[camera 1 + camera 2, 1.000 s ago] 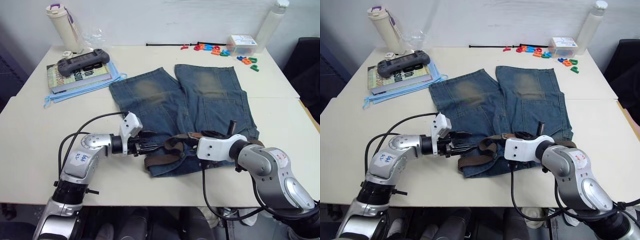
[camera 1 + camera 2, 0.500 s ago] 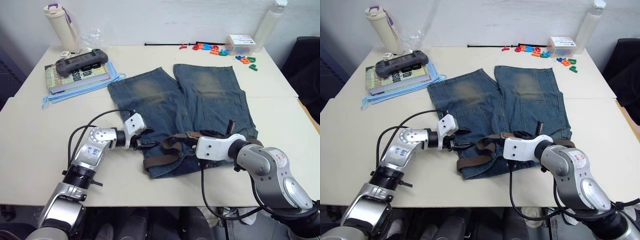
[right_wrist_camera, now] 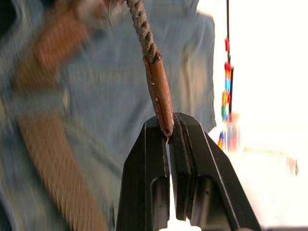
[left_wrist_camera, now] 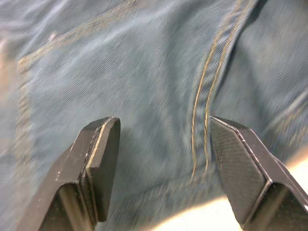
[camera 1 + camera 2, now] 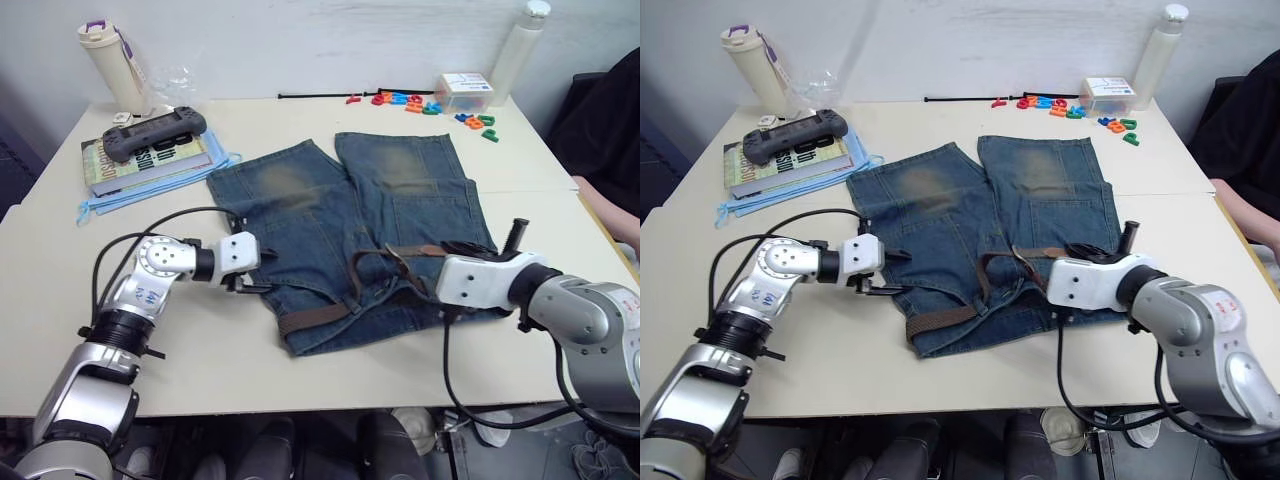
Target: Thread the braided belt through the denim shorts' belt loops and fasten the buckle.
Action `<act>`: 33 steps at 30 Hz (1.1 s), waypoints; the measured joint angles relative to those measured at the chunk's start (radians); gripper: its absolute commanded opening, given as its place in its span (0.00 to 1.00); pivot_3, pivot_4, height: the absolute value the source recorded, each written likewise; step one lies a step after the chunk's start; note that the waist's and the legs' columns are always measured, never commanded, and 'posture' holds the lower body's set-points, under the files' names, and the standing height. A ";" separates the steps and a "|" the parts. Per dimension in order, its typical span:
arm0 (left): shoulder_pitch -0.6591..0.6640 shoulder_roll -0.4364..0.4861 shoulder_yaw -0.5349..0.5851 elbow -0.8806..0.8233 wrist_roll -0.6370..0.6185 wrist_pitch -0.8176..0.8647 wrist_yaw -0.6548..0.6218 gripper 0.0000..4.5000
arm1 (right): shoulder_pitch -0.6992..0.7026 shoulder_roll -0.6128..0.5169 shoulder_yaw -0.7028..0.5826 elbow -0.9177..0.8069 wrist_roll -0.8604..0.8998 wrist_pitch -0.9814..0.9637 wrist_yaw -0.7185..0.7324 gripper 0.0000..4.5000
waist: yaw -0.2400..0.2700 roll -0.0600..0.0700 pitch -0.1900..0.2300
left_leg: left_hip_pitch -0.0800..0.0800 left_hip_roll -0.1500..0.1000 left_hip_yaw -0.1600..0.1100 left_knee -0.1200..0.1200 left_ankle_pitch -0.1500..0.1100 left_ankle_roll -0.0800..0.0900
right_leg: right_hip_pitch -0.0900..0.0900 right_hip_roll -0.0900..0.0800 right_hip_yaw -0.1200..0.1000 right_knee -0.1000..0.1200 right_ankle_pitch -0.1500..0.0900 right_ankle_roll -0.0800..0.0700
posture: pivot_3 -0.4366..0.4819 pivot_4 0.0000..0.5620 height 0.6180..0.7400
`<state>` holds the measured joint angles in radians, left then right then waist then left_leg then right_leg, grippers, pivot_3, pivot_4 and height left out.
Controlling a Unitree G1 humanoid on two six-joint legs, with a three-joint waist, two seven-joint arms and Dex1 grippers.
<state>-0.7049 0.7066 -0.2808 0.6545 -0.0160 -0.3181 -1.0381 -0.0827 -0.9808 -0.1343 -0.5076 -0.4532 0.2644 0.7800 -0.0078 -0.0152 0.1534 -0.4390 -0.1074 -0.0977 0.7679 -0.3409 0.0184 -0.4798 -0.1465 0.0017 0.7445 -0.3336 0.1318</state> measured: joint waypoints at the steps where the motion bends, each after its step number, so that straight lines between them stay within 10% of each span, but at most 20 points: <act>1: 0.002 0.000 0.001 -0.001 0.000 0.000 0.000 0.72 | 0.000 0.000 -0.002 0.004 -0.001 0.005 -0.001 0.00 | 0.000 0.000 0.000 | 0.000 0.000 0.000 0.000 0.000 0.000 | 0.000 0.000 0.000 0.000 0.000 0.000 | 0.48 0.27 0.30; 24: 0.038 0.005 0.042 -0.089 0.002 0.063 0.008 0.72 | -0.075 0.057 0.090 -0.081 0.042 0.015 0.004 0.00 | 0.002 0.001 0.000 | -0.002 0.000 -0.003 -0.001 0.000 0.000 | -0.001 0.000 0.001 -0.002 0.000 0.000 | 0.48 0.27 0.30; 33: 0.102 0.026 0.115 -0.253 -0.192 0.288 -0.262 0.72 | -0.097 0.075 0.128 -0.099 0.053 -0.003 0.014 0.00 | 0.008 -0.003 0.008 | -0.019 -0.001 -0.006 0.003 0.002 -0.004 | -0.014 -0.001 -0.001 -0.005 0.000 0.001 | 0.48 0.27 0.30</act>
<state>-0.6031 0.7325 -0.1661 0.4013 -0.2077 -0.0296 -1.3006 -0.1798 -0.9053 -0.0066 -0.6069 -0.4002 0.2615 0.7935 0.0005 -0.0186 0.1613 -0.4576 -0.1089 -0.1034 0.7704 -0.3393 0.0144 -0.4934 -0.1472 0.0003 0.7396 -0.3331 0.1329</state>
